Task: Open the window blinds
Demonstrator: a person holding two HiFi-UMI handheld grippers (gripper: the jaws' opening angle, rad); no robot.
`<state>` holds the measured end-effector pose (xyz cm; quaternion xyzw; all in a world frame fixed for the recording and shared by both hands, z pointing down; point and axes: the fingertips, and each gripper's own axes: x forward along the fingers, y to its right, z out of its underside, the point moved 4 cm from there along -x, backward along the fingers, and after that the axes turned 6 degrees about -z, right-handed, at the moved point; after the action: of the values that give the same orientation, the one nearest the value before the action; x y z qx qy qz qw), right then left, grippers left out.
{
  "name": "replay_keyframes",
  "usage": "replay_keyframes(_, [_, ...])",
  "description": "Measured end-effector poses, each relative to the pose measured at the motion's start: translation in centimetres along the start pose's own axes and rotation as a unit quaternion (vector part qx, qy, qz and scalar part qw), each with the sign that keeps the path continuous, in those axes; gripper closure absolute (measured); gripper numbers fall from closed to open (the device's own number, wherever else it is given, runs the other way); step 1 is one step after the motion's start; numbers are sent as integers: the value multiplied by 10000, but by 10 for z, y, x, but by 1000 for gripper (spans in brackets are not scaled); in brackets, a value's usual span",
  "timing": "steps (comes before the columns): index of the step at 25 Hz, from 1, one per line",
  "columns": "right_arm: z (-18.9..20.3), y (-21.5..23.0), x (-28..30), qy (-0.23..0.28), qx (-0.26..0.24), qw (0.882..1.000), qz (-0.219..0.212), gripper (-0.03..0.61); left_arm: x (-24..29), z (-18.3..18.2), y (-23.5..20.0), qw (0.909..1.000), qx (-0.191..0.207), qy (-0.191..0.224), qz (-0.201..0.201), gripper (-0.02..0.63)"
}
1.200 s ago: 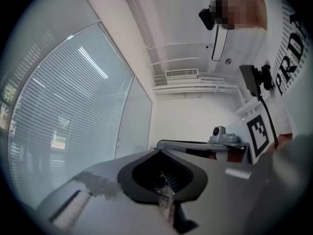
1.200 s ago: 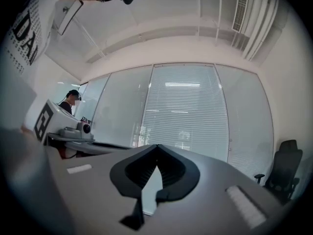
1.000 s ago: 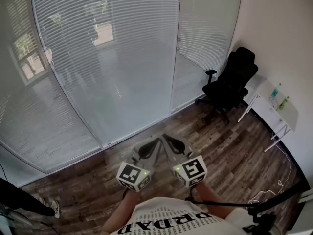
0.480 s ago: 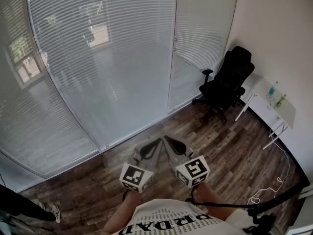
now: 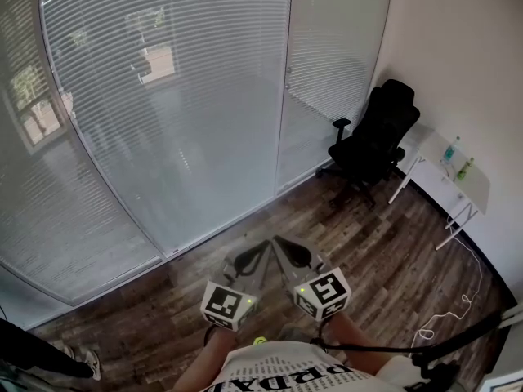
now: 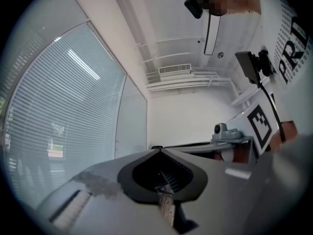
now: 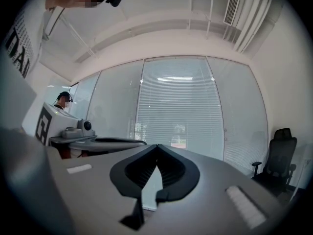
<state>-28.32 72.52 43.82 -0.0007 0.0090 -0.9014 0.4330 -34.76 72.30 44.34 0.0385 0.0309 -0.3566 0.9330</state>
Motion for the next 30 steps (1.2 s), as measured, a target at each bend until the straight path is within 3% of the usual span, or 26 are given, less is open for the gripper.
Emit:
replay_keyframes(11, [15,41,17,-105,-27,9999,-73,572,39,19,-12,9997,-129,-54,-177,621])
replay_keyframes(30, [3,221,16,-180,-95,9992,-353,572,219,20,0,9988,-22,-198,-457,621])
